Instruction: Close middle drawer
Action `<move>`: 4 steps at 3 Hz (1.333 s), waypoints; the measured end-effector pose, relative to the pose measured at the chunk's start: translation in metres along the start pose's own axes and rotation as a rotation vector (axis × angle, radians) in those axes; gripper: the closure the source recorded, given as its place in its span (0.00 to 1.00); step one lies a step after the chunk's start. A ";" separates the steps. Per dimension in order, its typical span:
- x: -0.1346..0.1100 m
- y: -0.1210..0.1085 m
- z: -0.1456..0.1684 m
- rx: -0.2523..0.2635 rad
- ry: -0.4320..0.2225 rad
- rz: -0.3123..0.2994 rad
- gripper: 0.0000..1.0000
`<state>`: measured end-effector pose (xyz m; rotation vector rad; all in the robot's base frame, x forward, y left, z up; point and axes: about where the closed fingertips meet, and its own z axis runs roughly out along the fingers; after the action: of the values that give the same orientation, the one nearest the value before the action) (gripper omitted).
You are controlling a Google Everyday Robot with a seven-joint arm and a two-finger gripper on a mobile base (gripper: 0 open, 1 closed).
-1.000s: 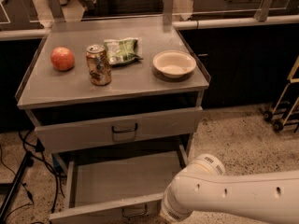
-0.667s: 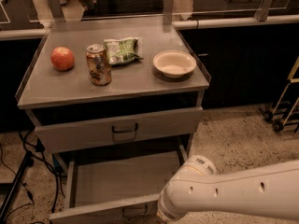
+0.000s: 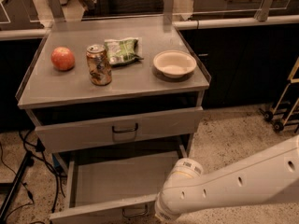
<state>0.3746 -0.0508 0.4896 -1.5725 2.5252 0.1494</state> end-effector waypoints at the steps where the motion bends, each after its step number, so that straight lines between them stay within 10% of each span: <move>1: -0.001 -0.009 0.016 0.011 0.018 0.008 1.00; 4: -0.013 -0.017 0.059 0.024 0.052 0.019 1.00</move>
Offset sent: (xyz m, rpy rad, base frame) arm 0.0373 0.0126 -0.0550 -0.0494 -0.0143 -0.0279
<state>0.4007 -0.0366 0.4337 -1.5635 2.5716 0.0818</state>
